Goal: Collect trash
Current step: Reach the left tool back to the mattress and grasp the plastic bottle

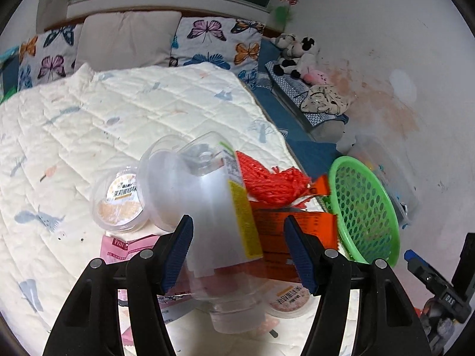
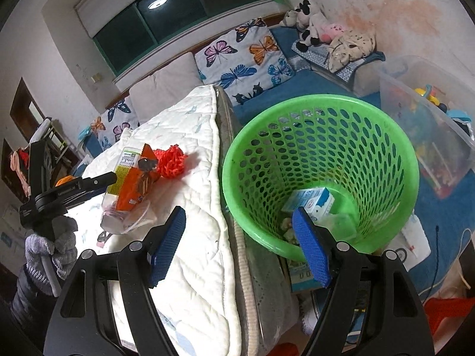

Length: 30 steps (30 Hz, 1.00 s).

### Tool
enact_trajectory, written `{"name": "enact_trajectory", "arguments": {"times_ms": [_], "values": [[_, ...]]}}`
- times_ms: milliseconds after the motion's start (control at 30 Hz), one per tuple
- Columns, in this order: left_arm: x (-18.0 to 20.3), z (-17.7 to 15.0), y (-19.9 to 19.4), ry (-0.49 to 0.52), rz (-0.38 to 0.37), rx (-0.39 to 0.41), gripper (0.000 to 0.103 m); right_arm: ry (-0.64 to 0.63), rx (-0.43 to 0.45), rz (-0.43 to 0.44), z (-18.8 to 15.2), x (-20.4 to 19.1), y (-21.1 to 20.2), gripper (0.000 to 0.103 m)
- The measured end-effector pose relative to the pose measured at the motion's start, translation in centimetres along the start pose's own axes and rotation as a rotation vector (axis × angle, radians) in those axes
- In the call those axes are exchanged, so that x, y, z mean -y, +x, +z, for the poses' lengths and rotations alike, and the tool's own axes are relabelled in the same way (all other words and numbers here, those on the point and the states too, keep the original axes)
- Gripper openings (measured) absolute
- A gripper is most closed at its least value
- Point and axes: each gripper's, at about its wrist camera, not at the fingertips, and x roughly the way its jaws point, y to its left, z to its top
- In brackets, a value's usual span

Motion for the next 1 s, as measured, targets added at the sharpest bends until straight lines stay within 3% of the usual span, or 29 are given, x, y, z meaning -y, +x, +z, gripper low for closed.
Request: {"name": "enact_trajectory", "arguments": {"times_ms": [367, 600, 1000], "values": [[-1.9, 0.8, 1.9, -0.089, -0.039, -0.038, 0.061, 0.005, -0.021, 0.01, -0.3, -0.1, 1.0, 0.074], [-1.9, 1.4, 2.7, -0.083, -0.039, -0.043, 0.069, 0.003, -0.029, 0.015, -0.2, -0.5, 1.5, 0.074], [0.7, 2.6, 4.7, 0.03, 0.201, -0.068, 0.069, 0.011, -0.043, 0.016, -0.6, -0.3, 2.2, 0.074]]}}
